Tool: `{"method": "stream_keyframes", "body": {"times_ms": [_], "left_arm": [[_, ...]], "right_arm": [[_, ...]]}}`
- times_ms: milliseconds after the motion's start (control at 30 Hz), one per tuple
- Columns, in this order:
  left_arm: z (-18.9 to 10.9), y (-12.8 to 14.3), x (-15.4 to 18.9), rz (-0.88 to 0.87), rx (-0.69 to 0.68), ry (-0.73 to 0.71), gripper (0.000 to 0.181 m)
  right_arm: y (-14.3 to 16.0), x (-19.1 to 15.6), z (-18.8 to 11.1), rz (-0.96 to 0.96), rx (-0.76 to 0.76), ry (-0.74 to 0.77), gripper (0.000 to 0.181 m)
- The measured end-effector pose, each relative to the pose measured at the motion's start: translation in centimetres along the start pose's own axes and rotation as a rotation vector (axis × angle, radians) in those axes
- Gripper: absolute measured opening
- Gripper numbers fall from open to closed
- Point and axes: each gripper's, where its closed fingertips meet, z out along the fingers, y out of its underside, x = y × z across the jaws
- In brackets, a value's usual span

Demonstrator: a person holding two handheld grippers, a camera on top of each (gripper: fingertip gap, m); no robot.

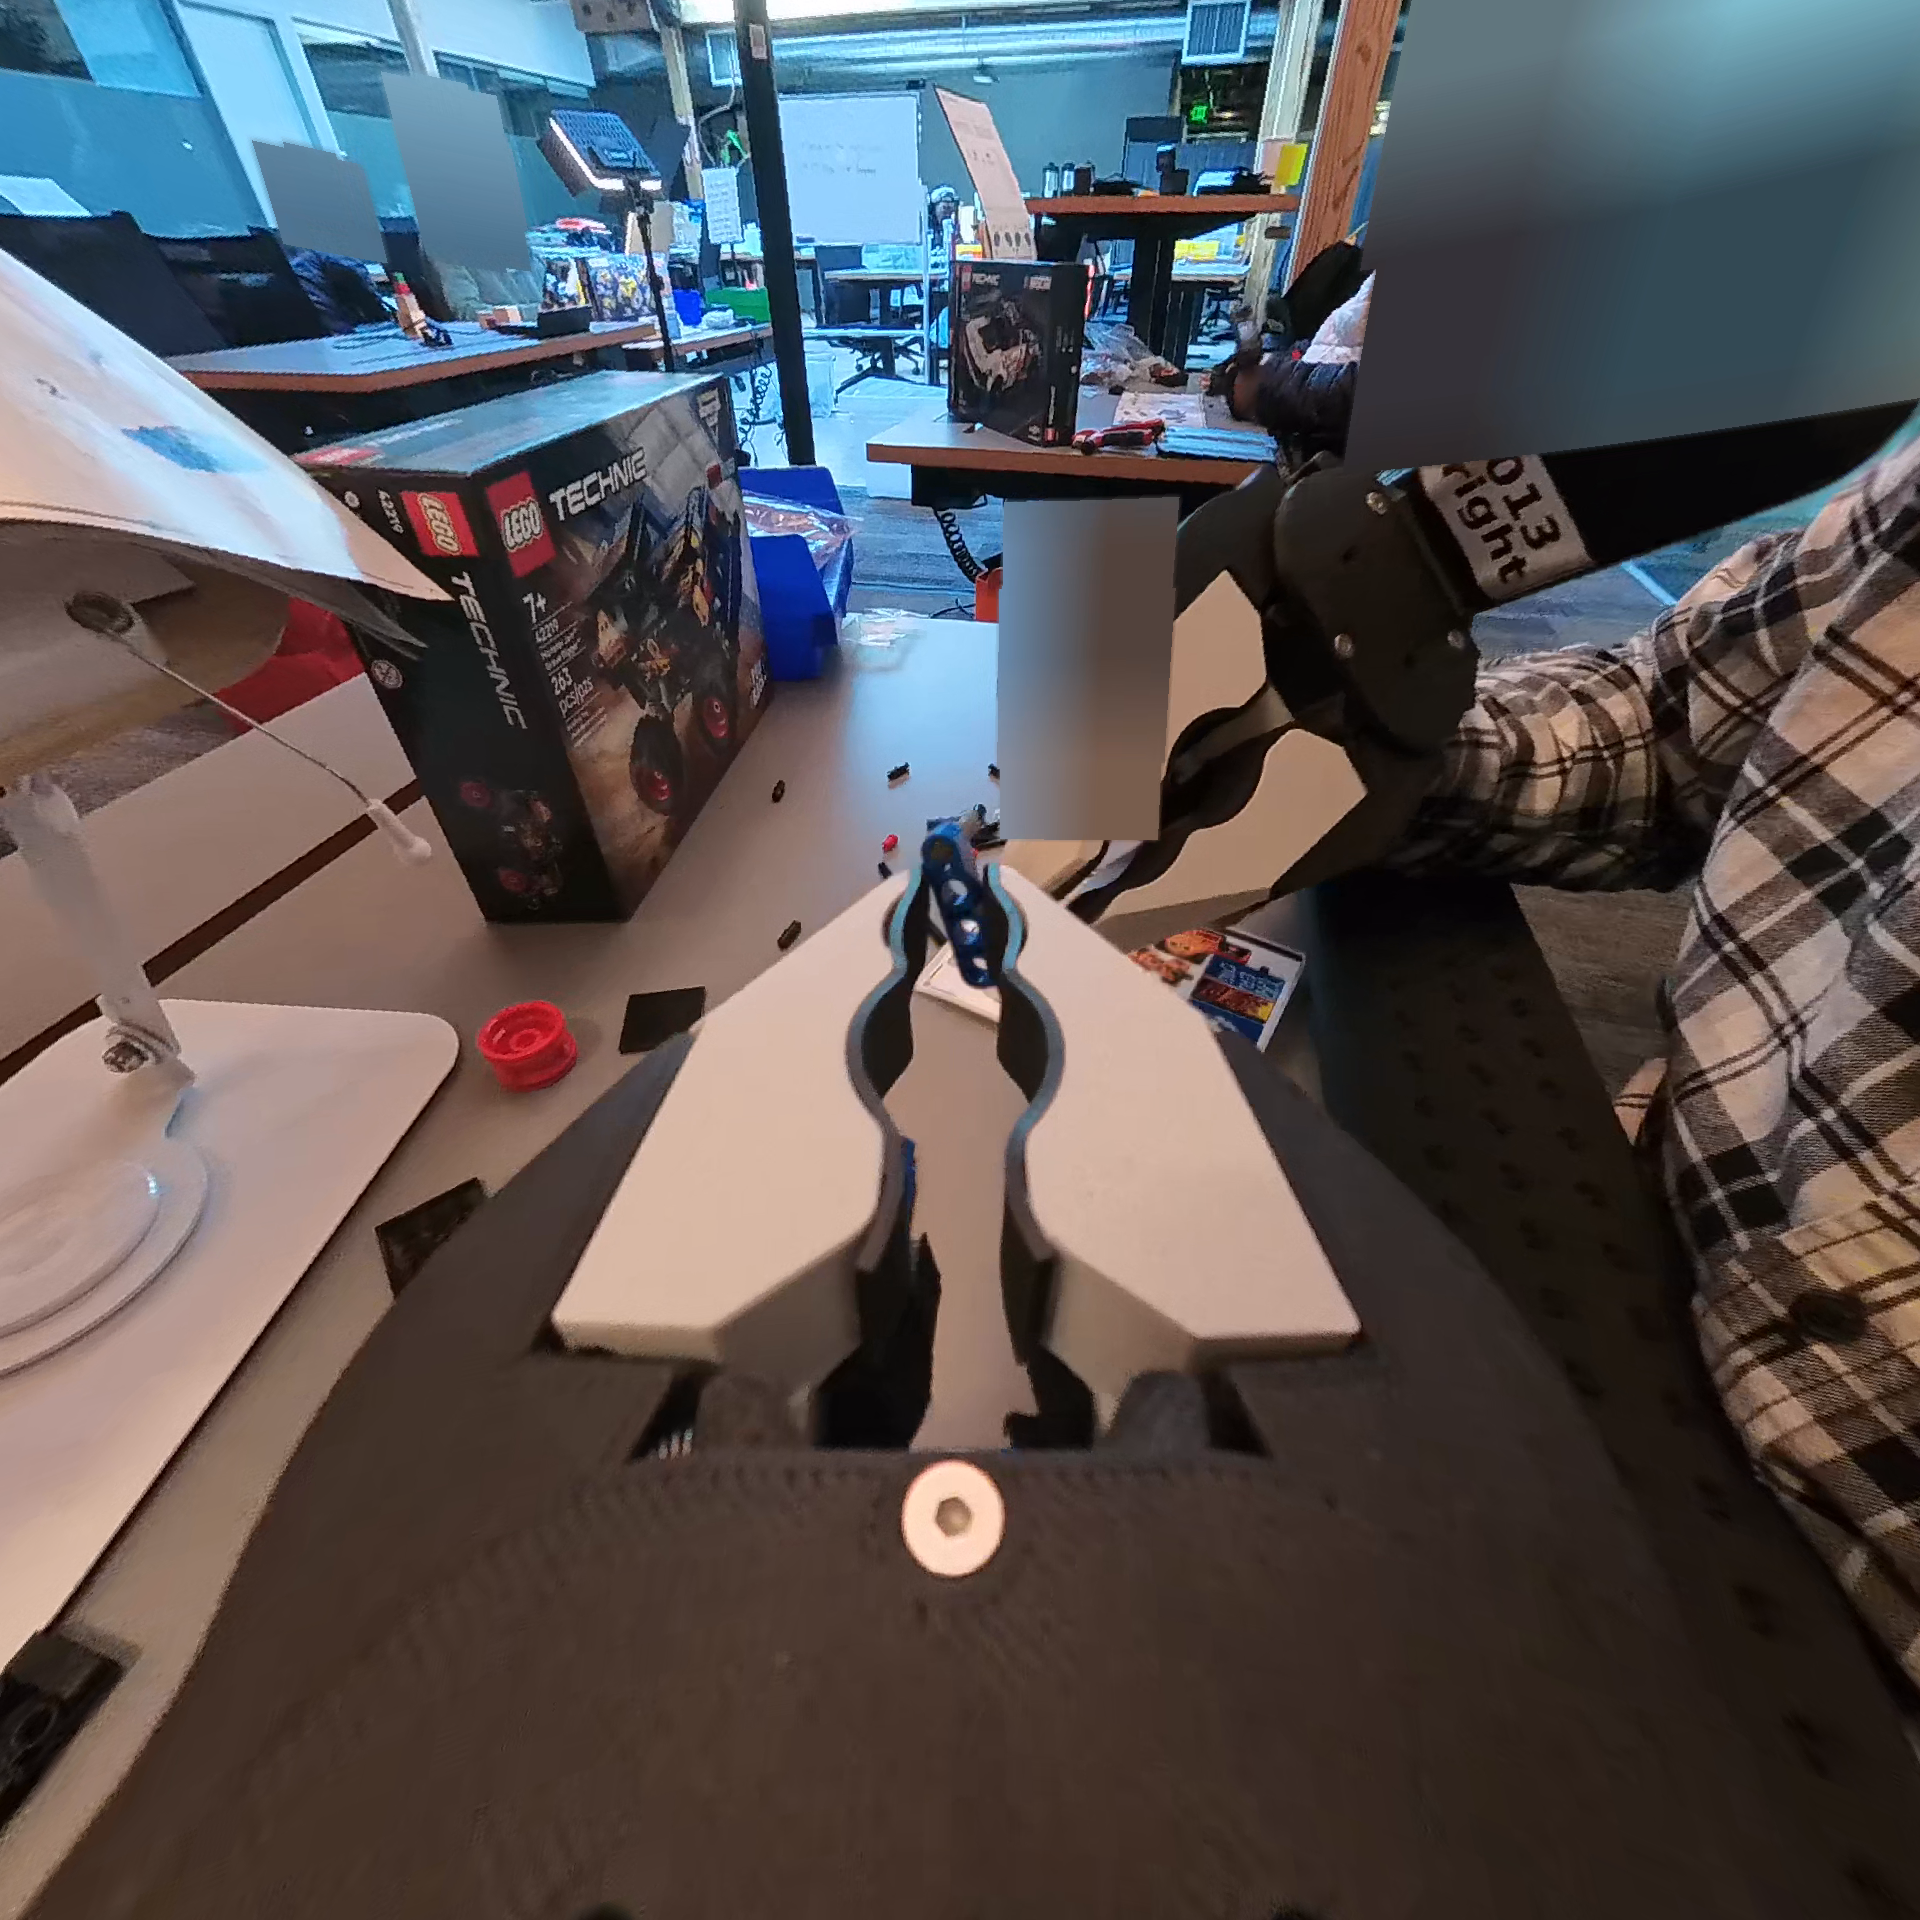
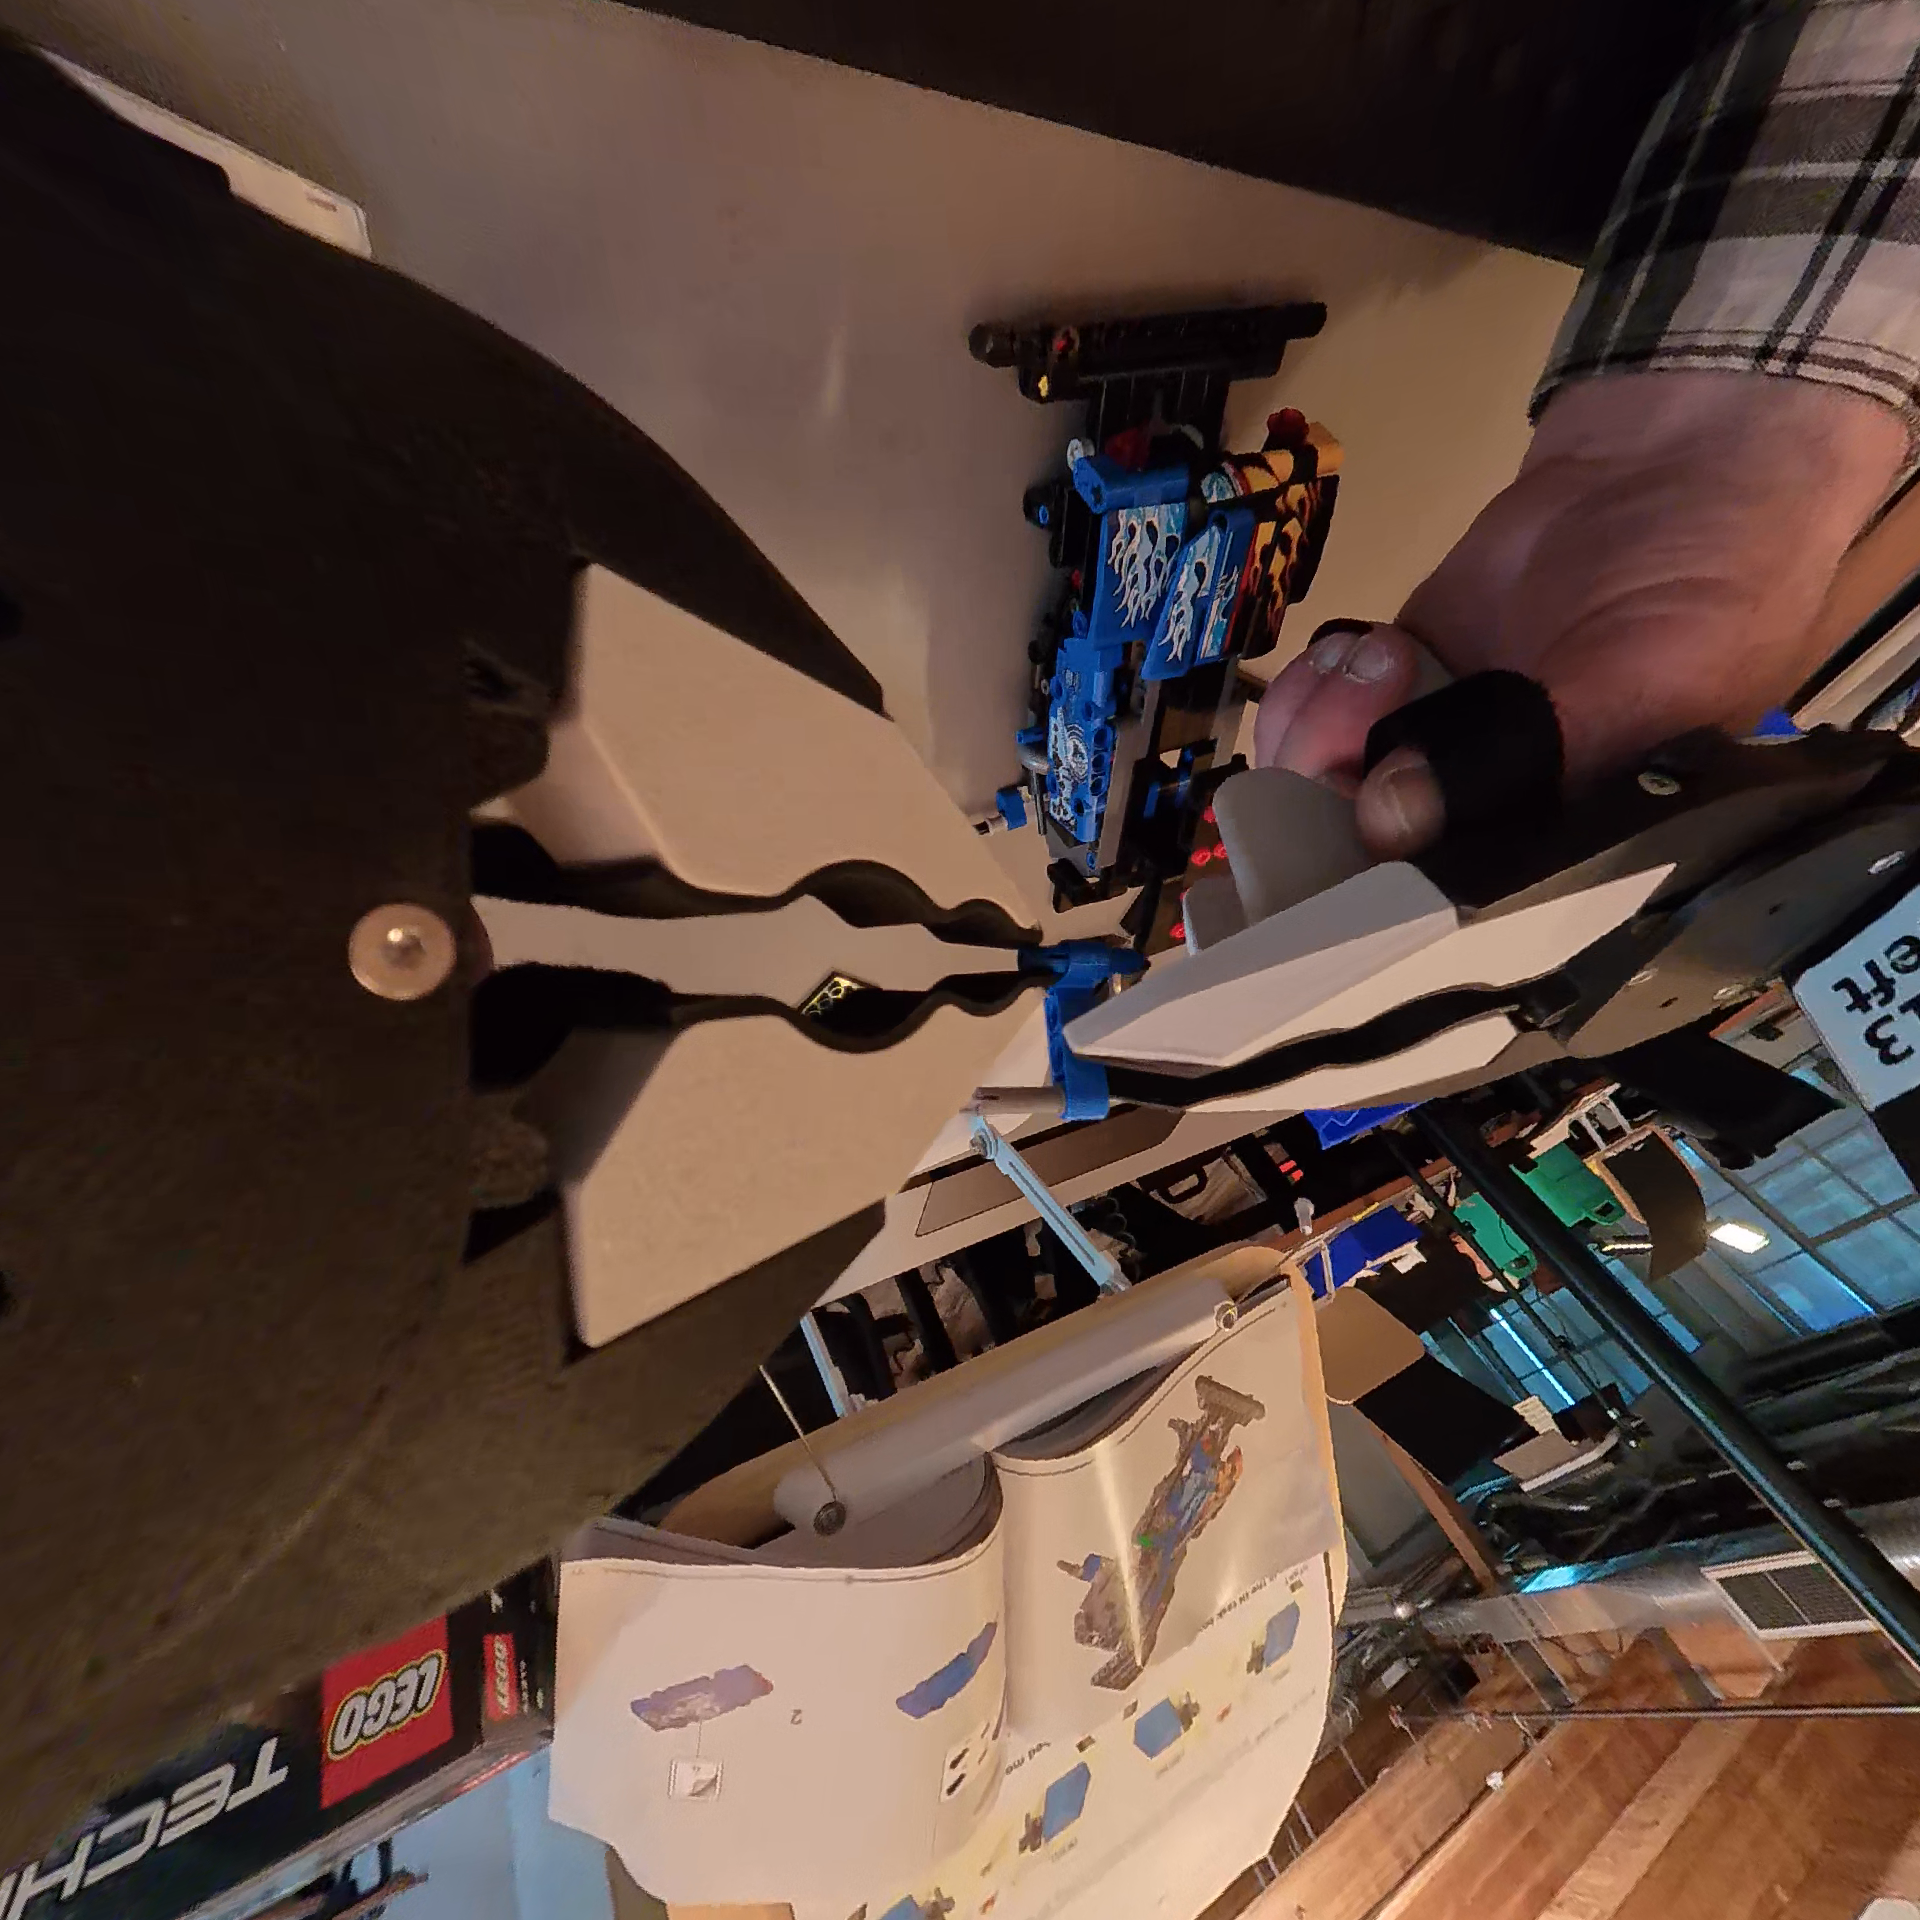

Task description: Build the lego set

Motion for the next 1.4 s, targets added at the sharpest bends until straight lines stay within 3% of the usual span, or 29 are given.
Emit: {"method": "stream_keyframes", "body": {"times_ms": [100,167,433,633,833,1100,1233,1400], "left_arm": [[-0.2,-0.5,0.2,-0.001,0.03,0.009,0.007],[-0.3,-0.8,0.1,-0.001,0.053,0.006,0.006],[-1.3,-2.9,1.2,-0.052,0.202,0.108,0.005],[-1.5,-4.0,3.7,-0.033,0.271,0.245,0.005],[-1.5,-4.4,7.3,-0.009,0.296,0.42,0.005],[-3.7,-4.2,11.3,0.07,0.247,0.542,0.006],[-4.7,-2.9,12.5,0.133,0.175,0.464,0.006],[-5.6,-1.6,11.7,0.14,0.149,0.269,0.01]], "right_arm": [[-0.3,0.1,-0.2,0.058,0.03,-0.02,0.004],[-0.3,-0.2,-0.1,0.158,0.053,-0.072,0.014],[-2.4,0.9,-2.0,0.811,0.355,-0.409,0.027],[-4.4,-0.7,-2.5,0.986,0.445,-0.634,0.028],[-7.9,-2.7,-4.1,1.023,0.591,-0.824,0.018],[-10.7,-5.6,-5.1,0.863,0.595,-0.856,0.017],[-11.2,-7.7,-4.7,0.714,0.524,-0.801,0.017],[-10.3,-8.3,-3.3,0.652,0.424,-0.713,0.017]]}}
